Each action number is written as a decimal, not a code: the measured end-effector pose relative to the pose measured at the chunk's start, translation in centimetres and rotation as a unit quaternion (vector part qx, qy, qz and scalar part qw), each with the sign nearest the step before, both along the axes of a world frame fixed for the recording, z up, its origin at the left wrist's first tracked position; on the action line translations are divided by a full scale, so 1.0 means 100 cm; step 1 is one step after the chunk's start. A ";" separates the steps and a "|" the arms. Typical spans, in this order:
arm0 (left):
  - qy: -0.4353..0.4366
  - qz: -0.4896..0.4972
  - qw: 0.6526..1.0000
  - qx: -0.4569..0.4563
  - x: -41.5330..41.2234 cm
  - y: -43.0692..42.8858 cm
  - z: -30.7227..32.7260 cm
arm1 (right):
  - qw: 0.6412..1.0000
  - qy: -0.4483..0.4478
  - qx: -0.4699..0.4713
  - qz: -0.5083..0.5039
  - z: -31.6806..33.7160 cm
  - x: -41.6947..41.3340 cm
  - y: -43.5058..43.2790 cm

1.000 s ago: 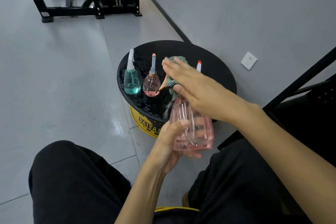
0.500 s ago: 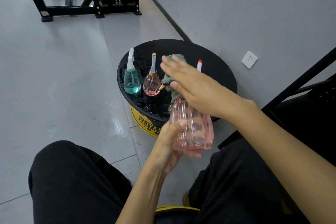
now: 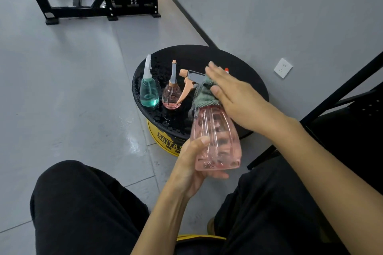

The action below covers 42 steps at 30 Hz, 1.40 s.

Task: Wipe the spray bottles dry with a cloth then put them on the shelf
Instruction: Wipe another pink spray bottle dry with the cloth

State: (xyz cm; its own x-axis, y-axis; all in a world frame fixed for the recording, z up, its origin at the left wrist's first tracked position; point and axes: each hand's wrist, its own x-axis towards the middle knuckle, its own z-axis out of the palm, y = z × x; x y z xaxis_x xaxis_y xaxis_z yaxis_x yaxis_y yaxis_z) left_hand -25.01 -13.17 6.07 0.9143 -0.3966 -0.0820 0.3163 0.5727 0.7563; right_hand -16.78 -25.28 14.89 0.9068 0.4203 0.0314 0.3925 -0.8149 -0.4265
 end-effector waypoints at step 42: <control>0.022 0.071 0.997 -0.003 0.001 0.008 -0.001 | 0.994 -0.106 0.004 0.028 -0.016 -0.086 0.023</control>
State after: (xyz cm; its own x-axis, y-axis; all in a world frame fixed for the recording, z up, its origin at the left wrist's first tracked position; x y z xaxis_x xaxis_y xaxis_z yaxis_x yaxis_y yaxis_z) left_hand -24.94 -12.32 5.97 0.9568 -0.2639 -0.1223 0.2651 0.6182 0.7400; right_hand -25.34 -22.99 13.28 0.8545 0.4693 0.2227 0.5192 -0.7858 -0.3362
